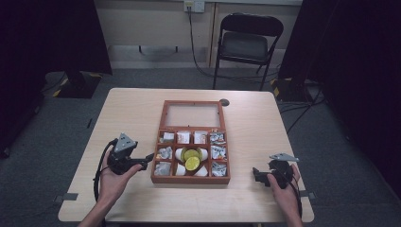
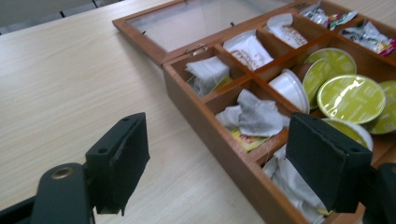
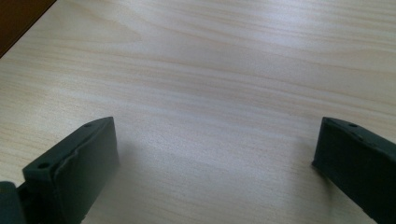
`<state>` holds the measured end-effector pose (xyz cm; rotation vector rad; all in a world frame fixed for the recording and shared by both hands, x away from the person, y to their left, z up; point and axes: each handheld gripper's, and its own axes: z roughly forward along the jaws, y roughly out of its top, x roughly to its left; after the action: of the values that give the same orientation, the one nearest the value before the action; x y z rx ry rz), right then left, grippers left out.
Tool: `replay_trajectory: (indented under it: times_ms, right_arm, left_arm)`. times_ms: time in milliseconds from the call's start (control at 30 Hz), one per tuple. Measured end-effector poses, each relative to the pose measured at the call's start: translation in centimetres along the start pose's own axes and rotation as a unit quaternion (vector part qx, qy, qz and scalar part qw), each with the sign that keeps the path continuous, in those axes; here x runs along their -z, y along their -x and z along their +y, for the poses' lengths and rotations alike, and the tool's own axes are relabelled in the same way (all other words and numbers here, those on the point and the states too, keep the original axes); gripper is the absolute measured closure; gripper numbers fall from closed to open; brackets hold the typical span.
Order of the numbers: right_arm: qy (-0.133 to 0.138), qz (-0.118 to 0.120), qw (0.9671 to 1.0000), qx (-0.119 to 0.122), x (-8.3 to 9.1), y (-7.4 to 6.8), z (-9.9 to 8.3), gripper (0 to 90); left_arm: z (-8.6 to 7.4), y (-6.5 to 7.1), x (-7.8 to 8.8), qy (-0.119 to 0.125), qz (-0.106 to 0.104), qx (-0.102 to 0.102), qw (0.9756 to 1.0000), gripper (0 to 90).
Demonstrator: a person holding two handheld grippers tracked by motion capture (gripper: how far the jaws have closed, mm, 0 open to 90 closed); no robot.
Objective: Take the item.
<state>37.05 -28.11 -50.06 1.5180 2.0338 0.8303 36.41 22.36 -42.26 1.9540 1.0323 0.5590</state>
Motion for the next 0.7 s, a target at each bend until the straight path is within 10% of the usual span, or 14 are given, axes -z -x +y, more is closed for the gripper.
replay_trajectory:
  times_ms: [500,633,700]
  right_arm:
    - [0.0,0.0,1.0,0.0,0.0,0.0,0.0,0.0]
    - [0.0,0.0,1.0,0.0,0.0,0.0,0.0,0.0]
    - [0.0,0.0,1.0,0.0,0.0,0.0,0.0,0.0]
  left_arm:
    - [1.6,1.3,-1.4,0.004,-0.067,-0.016,0.9976,26.0]
    - [1.7,1.3,-2.3,-0.01,-0.122,0.018,0.9923,26.2]
    - [1.9,1.5,-2.6,-0.007,-0.106,0.006,0.9943,27.2]
